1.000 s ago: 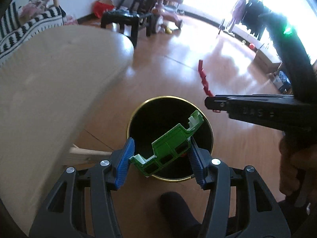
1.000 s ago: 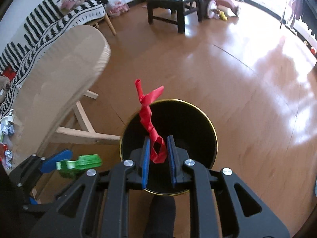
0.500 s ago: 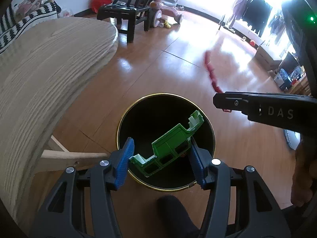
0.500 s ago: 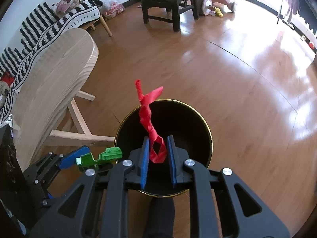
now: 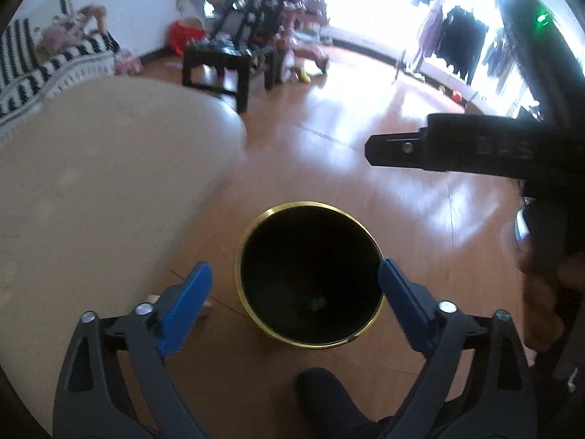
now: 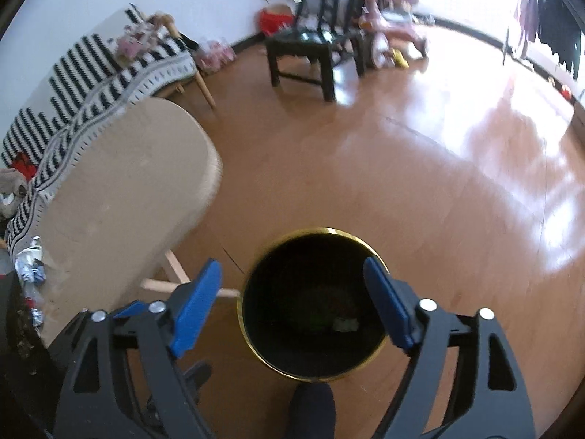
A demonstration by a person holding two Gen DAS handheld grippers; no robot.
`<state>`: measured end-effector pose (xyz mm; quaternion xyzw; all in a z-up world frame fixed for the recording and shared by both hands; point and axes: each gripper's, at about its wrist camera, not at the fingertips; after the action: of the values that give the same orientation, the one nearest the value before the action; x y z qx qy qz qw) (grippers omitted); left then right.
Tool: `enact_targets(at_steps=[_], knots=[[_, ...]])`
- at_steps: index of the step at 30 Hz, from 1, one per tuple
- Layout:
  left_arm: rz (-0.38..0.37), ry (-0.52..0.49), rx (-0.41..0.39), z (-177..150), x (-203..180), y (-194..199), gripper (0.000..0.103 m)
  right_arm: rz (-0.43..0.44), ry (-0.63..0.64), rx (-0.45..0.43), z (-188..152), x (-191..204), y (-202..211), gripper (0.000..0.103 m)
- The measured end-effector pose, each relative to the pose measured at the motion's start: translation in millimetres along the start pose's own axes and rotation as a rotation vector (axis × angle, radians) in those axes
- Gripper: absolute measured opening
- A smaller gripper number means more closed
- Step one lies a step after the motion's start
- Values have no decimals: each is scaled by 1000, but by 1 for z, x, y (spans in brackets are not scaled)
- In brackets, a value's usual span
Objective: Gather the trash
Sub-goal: 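Carry both items to the black bin and open both tools to drop them, then move both tools back over the trash pile on the table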
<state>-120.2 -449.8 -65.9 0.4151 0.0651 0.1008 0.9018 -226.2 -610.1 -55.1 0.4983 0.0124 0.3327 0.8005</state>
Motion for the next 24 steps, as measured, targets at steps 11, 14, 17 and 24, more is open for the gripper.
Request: enact_targets(at_steps=[11, 14, 17, 24], knots=[[328, 189, -61, -77, 132, 158, 96, 231, 236, -31, -31, 181, 29, 89], [407, 265, -62, -107, 168, 195, 96, 304, 313, 13, -51, 242, 24, 89], [513, 345, -60, -146, 206, 237, 96, 369, 389, 48, -78, 301, 20, 89], [648, 515, -26, -232, 269, 300, 96, 465, 600, 107, -153, 407, 12, 89]])
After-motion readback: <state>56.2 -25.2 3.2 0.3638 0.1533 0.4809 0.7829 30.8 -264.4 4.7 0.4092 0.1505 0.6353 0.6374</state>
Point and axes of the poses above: each gripper's, at about its wrist camera, not at the fingertips, and y roughly against the way its jaws point, x to its left, z to its top, and after that the axes turned 11 degrees about -y, right-handed
